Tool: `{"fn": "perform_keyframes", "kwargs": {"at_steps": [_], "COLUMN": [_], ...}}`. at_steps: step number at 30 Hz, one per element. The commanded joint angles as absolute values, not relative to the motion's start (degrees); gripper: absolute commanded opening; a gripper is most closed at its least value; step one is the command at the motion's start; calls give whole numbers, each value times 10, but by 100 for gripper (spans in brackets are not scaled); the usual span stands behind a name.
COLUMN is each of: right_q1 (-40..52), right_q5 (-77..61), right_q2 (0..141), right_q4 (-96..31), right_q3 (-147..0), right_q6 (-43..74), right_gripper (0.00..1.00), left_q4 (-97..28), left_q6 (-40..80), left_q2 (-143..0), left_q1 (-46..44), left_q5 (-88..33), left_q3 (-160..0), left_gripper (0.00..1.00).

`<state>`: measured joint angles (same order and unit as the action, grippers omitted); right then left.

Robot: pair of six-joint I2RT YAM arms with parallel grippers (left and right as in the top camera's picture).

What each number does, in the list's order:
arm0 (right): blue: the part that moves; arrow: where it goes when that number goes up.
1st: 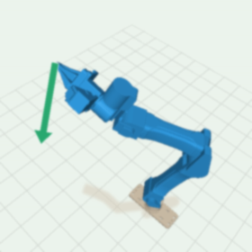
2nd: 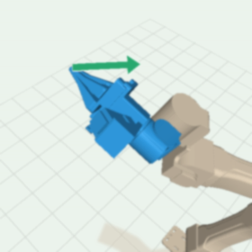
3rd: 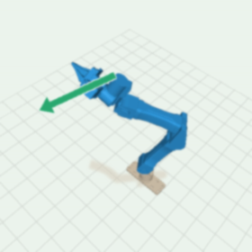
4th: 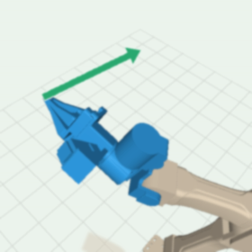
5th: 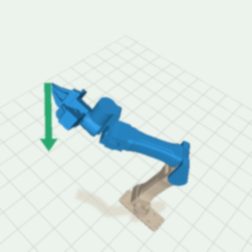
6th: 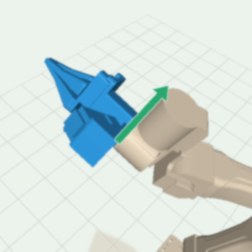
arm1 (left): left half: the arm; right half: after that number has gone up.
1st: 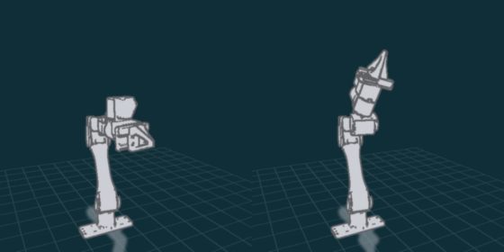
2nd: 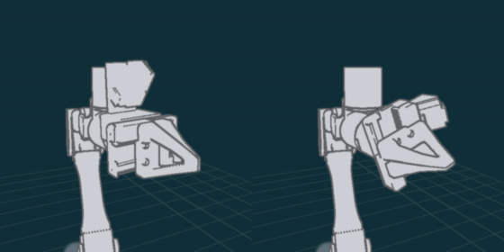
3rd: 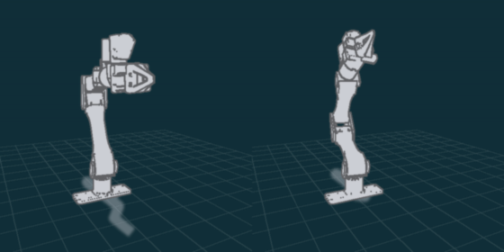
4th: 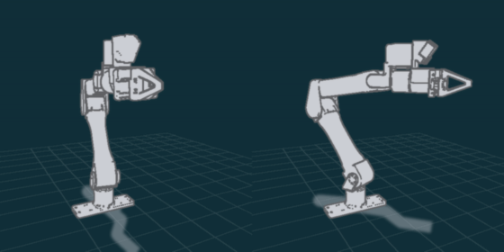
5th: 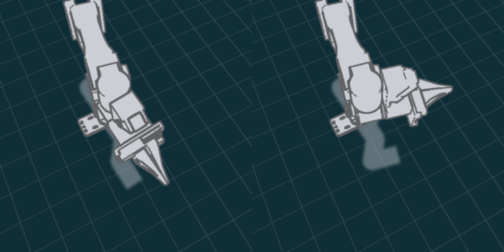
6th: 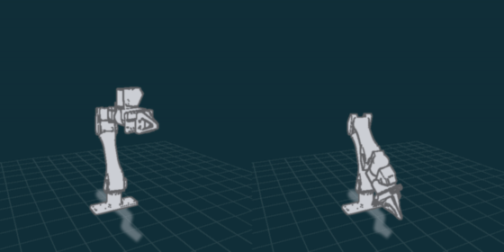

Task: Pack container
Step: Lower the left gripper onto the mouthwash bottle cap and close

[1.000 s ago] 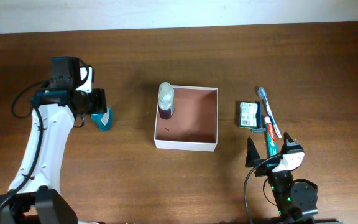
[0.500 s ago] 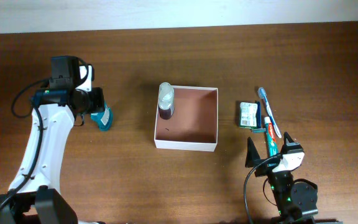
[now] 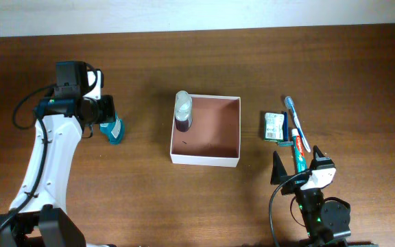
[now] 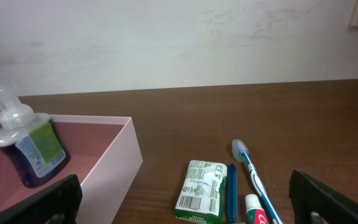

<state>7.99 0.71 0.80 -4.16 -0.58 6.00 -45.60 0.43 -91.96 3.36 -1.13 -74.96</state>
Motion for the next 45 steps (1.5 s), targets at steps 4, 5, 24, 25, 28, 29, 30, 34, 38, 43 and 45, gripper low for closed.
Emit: {"fn": "perform_keyframes", "kwargs": {"at_steps": [4, 5, 24, 25, 28, 29, 30, 34, 38, 43, 45], "right_q1": [83, 83, 83, 83, 83, 83, 83, 83, 83, 83, 83], "right_q5": [6, 6, 6, 6, 6, 6, 6, 6, 6, 6, 6], "right_q2": [2, 2, 2, 2, 2, 2, 2, 2, 2, 2, 2], "right_q4": [-46, -46, -46, -46, -46, -46, -46, -46, -46, -46, -46], "right_q3": [-3, -3, -3, -3, -3, -3, -3, -3, -3, -3, -3], "right_q6": [60, 60, 60, 60, 60, 60, 60, 60, 60, 60, 60], "right_gripper": [98, 98, 98, 98, 99, 98, 98, 98, 98, 98, 98], "left_q4": [-451, -452, -439, -439, -439, -439, -439, -433, -426, -422, -425], "left_q6": [4, 4, 4, 4, 4, 4, 4, 4, 4, 4, 5], "left_q2": [-937, -939, -959, -958, -952, -950, -946, -943, -943, -943, -943], "left_q1": [35, 35, 34, 34, 34, 34, 34, 34, 34, 34, 34], "left_q5": [-18, -18, -22, -22, -22, -22, -22, -22, -22, -22, -22], "left_q3": [-758, -758, -758, -759, -760, -760, -760, -760, -760, -760, -760], "left_gripper": [46, 46, 36, 36, 36, 36, 37, 36, 38, 38, 38]}}
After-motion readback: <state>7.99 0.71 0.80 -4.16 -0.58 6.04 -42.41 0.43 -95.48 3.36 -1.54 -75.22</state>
